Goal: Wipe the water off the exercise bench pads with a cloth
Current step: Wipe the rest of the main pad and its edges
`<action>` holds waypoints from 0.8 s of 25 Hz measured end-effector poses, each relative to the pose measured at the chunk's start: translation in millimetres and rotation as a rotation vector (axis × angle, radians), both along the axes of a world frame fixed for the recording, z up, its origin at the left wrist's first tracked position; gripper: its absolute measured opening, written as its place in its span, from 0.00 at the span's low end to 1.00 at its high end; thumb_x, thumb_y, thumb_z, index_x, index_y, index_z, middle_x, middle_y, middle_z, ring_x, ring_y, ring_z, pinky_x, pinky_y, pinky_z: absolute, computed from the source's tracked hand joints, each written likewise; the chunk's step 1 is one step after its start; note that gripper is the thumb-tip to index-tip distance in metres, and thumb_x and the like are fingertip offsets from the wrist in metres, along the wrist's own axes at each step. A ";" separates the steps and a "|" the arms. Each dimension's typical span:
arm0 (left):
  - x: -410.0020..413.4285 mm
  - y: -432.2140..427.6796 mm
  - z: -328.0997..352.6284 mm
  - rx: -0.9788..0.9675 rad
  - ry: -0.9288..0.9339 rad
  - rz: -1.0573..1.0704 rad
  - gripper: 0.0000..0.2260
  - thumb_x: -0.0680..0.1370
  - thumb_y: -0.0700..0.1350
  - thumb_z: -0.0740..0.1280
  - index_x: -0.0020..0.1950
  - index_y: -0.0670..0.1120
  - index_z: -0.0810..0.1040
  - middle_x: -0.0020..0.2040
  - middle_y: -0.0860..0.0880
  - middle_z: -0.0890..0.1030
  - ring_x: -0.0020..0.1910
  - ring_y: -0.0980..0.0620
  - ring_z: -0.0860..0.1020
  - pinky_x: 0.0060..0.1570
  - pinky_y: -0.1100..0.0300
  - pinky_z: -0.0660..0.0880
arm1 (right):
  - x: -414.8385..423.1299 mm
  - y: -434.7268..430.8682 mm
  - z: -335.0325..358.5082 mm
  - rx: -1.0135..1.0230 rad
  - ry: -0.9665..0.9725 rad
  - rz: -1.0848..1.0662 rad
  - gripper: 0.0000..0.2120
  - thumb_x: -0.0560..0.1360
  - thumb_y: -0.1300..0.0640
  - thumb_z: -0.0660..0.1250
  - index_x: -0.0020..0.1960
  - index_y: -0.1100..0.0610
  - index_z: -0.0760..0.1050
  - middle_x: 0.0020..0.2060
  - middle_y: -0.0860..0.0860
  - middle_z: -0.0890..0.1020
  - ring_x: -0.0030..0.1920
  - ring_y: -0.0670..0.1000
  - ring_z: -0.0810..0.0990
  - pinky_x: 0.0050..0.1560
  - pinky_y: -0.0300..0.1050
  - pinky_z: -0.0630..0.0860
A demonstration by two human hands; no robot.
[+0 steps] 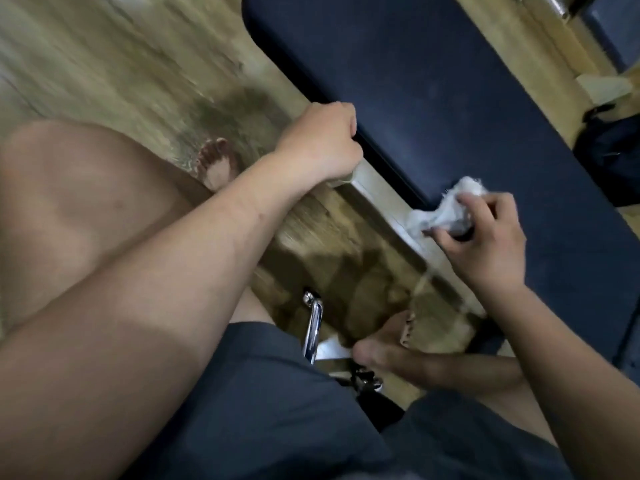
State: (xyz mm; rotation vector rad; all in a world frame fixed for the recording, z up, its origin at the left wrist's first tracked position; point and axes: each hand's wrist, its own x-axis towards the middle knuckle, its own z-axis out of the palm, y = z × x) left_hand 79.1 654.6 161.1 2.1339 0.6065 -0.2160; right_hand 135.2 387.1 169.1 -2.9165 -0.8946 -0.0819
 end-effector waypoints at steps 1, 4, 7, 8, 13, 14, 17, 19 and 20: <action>-0.1 -1.9 3.8 0.010 0.019 -0.035 0.11 0.67 0.44 0.58 0.46 0.49 0.75 0.50 0.48 0.79 0.51 0.44 0.77 0.55 0.50 0.77 | 6.3 24.1 -5.1 0.045 -0.004 0.041 0.23 0.65 0.50 0.77 0.56 0.56 0.76 0.50 0.57 0.72 0.44 0.54 0.73 0.37 0.47 0.73; -5.3 -7.5 9.7 0.047 0.124 -0.159 0.08 0.70 0.45 0.59 0.46 0.46 0.74 0.53 0.45 0.79 0.55 0.42 0.77 0.57 0.49 0.76 | 21.6 96.6 -19.8 0.083 -0.003 0.138 0.20 0.63 0.50 0.74 0.51 0.58 0.75 0.47 0.56 0.72 0.43 0.56 0.73 0.37 0.48 0.72; -3.7 -2.3 5.3 0.033 0.100 -0.020 0.14 0.75 0.43 0.63 0.60 0.45 0.70 0.64 0.43 0.72 0.65 0.41 0.71 0.64 0.47 0.71 | 25.8 115.6 -28.4 0.109 -0.012 0.149 0.21 0.62 0.51 0.76 0.50 0.58 0.74 0.46 0.56 0.72 0.43 0.56 0.73 0.37 0.49 0.72; -3.4 -1.7 3.1 0.060 0.048 0.058 0.20 0.75 0.43 0.63 0.66 0.44 0.67 0.68 0.42 0.67 0.71 0.40 0.66 0.68 0.46 0.67 | 25.9 112.9 -28.1 0.097 -0.010 0.161 0.22 0.63 0.51 0.76 0.51 0.58 0.73 0.47 0.56 0.72 0.43 0.56 0.73 0.37 0.49 0.72; -4.7 -2.9 -6.1 0.303 0.125 -0.036 0.40 0.77 0.47 0.64 0.81 0.46 0.42 0.80 0.44 0.36 0.79 0.41 0.37 0.76 0.38 0.46 | 25.7 69.9 -10.7 0.052 0.041 0.165 0.23 0.66 0.52 0.76 0.57 0.58 0.73 0.48 0.56 0.71 0.44 0.56 0.74 0.38 0.50 0.75; -3.7 -1.2 -8.1 0.323 0.138 -0.048 0.40 0.77 0.47 0.64 0.81 0.46 0.41 0.80 0.45 0.35 0.79 0.41 0.36 0.76 0.37 0.46 | 23.4 54.9 -6.4 0.065 0.034 0.133 0.23 0.65 0.54 0.77 0.57 0.59 0.74 0.48 0.56 0.72 0.43 0.55 0.74 0.38 0.49 0.75; -0.4 1.8 -14.1 0.335 0.138 -0.028 0.40 0.77 0.45 0.64 0.80 0.47 0.40 0.80 0.46 0.35 0.79 0.39 0.37 0.75 0.35 0.46 | 18.4 34.6 -0.8 0.093 0.021 0.071 0.20 0.63 0.59 0.78 0.53 0.62 0.77 0.46 0.55 0.73 0.38 0.50 0.71 0.39 0.43 0.69; 0.6 2.9 -14.6 0.310 0.138 -0.022 0.40 0.78 0.43 0.64 0.80 0.48 0.40 0.80 0.47 0.34 0.79 0.38 0.37 0.75 0.35 0.46 | 17.1 48.9 -3.5 0.084 0.053 0.104 0.24 0.64 0.55 0.78 0.58 0.60 0.78 0.48 0.56 0.73 0.41 0.49 0.70 0.41 0.41 0.69; 0.4 4.3 -13.9 0.303 0.143 -0.027 0.40 0.78 0.43 0.64 0.80 0.48 0.40 0.80 0.47 0.34 0.79 0.38 0.37 0.75 0.35 0.46 | 15.5 60.0 -5.8 0.070 0.063 0.134 0.26 0.66 0.51 0.77 0.61 0.59 0.77 0.49 0.56 0.72 0.43 0.49 0.71 0.41 0.41 0.70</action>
